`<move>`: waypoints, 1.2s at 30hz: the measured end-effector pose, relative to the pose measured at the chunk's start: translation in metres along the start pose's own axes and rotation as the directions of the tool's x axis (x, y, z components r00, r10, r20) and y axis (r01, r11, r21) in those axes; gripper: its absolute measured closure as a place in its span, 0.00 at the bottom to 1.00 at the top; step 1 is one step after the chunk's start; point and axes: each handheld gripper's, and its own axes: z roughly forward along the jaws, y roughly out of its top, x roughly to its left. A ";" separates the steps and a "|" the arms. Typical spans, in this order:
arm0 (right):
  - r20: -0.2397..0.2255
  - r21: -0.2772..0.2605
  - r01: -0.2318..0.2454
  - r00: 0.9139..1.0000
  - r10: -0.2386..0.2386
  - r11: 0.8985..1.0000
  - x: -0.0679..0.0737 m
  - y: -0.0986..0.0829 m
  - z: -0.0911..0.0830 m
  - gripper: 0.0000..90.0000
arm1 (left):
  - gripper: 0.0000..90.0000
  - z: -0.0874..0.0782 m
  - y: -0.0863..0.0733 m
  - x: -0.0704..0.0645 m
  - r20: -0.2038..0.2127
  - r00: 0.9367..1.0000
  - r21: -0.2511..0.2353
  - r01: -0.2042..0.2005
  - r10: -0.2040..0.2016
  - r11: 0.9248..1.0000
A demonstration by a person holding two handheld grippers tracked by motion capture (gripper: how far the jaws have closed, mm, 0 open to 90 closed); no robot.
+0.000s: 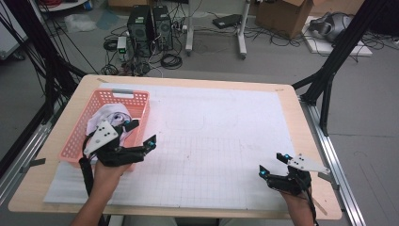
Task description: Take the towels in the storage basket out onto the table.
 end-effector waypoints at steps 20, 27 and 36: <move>-0.001 0.010 0.010 1.000 -0.010 1.000 0.000 0.000 0.002 0.17 | 0.20 0.001 -0.015 0.118 -0.317 0.948 0.285 0.133 -0.038 0.949; 0.001 0.014 0.003 1.000 -0.003 1.000 0.000 -0.001 0.002 0.17 | 0.20 0.007 -0.026 0.135 -0.377 0.926 0.360 0.180 -0.033 0.915; -0.005 0.018 0.006 1.000 -0.005 1.000 0.001 -0.001 0.004 0.17 | 0.19 0.025 -0.047 0.147 -0.460 0.888 0.541 0.260 0.023 0.800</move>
